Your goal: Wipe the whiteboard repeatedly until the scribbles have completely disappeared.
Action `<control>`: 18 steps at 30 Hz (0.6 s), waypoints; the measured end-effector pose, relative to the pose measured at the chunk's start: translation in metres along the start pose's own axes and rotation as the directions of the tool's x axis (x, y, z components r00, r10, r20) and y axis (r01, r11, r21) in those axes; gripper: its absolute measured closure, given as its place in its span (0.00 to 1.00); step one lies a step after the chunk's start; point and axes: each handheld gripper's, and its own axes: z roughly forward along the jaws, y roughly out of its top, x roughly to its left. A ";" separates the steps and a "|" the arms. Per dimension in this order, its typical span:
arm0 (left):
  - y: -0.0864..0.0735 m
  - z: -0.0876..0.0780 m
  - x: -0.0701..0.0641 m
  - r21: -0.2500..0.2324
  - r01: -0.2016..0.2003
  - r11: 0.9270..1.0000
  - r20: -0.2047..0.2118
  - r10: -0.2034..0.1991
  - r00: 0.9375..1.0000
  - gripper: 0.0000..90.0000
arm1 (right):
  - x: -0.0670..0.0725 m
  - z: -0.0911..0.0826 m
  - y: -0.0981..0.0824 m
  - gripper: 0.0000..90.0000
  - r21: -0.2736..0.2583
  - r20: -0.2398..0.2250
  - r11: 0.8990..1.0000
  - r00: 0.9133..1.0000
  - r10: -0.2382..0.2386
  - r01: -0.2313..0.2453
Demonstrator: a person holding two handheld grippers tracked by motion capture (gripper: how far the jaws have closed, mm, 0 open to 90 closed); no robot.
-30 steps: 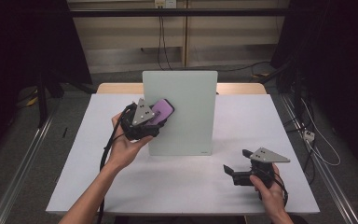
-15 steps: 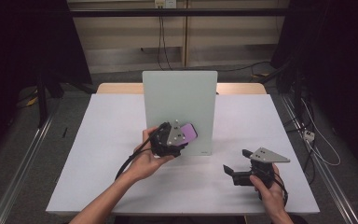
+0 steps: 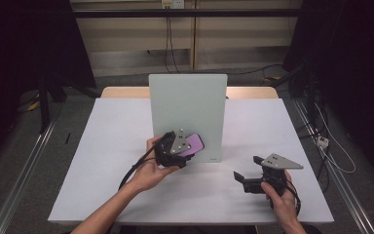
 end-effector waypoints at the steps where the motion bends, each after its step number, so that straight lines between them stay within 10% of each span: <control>1: 0.000 -0.003 0.002 -0.010 0.017 1.000 -0.002 -0.017 1.000 0.46 | 0.000 0.000 0.000 0.05 0.001 0.000 1.000 1.000 -0.001 0.001; 18: 0.004 -0.042 0.018 -0.105 0.117 0.987 0.039 -0.114 0.993 0.46 | 0.001 -0.003 -0.001 0.05 -0.005 -0.007 1.000 1.000 -0.008 0.008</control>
